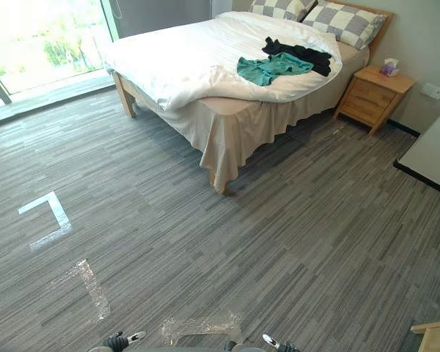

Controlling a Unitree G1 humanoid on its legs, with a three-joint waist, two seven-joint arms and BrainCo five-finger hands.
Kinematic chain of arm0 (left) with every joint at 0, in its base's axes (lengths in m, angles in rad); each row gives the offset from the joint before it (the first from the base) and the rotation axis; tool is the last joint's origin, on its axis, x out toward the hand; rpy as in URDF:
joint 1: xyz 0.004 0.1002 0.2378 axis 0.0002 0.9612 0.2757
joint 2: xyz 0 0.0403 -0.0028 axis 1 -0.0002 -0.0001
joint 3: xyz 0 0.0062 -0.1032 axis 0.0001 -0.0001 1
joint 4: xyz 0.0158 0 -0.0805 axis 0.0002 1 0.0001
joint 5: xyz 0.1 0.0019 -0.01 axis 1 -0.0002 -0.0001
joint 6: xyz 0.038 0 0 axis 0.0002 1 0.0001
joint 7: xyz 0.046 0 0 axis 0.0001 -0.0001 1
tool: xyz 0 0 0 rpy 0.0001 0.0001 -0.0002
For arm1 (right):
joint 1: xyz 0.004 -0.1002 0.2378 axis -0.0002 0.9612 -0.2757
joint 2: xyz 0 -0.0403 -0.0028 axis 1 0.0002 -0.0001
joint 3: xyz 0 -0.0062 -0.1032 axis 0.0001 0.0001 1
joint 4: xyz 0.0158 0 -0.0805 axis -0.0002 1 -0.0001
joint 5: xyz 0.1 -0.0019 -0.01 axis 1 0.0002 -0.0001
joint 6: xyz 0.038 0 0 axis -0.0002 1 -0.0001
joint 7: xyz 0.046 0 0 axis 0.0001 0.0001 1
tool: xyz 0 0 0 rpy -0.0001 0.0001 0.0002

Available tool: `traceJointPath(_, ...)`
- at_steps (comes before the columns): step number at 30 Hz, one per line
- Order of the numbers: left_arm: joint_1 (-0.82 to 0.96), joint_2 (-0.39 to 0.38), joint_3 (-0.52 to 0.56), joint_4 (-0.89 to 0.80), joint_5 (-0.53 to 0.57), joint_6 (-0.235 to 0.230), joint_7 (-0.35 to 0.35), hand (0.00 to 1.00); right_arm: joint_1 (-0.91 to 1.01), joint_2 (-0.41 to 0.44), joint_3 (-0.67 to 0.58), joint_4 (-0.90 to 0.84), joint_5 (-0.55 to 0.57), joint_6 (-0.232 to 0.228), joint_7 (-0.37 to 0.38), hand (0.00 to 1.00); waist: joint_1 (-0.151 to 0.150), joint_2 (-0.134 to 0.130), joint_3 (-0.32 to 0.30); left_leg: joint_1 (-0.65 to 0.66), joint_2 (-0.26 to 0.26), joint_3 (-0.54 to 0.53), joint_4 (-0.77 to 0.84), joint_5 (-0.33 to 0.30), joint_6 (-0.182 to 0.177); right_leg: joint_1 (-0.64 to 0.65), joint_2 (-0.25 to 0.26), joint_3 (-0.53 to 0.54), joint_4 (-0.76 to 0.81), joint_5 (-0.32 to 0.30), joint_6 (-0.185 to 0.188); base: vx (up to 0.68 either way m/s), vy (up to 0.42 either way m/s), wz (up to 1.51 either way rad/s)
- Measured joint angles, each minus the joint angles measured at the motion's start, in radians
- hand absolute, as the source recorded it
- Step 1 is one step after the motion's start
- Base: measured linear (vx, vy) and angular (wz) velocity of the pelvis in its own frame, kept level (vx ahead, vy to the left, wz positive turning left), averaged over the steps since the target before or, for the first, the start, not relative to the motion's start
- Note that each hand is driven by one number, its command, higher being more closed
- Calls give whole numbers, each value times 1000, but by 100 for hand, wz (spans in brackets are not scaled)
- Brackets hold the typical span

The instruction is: Tidy the bed and pick cloth on bed and put in laundry

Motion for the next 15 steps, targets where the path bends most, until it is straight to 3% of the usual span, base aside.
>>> traceJointPath(4,-19,10,-26,1,9,20,0,0,-4,7,-12,-3,14,0,-21,0,-5,-1,14,-10,-7,12,0,-6,8,-118,-24,4,235,-112,19,-17,-4,-6)
traceJointPath(5,-26,15,-27,1,8,24,0,0,-6,14,-25,-6,19,2,-29,0,-9,-9,26,-8,-18,16,-3,-11,17,-178,-48,-4,363,-153,60,-33,19,-10)
traceJointPath(9,-36,34,-45,2,9,34,0,0,-18,31,-47,-22,50,19,-58,0,-23,-31,64,36,-42,21,-4,-23,35,-294,-112,-43,668,-159,71,-9,36,-5)
traceJointPath(12,-42,36,-44,2,10,43,-1,0,-30,37,-89,-18,54,35,-63,0,-27,-26,81,63,-37,11,6,-37,48,-330,-121,-58,737,-182,62,99,7,-5)
traceJointPath(15,-50,31,-44,2,36,46,-3,0,-41,46,-123,-19,60,40,-63,0,-31,-6,99,48,14,11,71,-89,39,-358,-105,-62,620,-201,40,154,-61,-2)
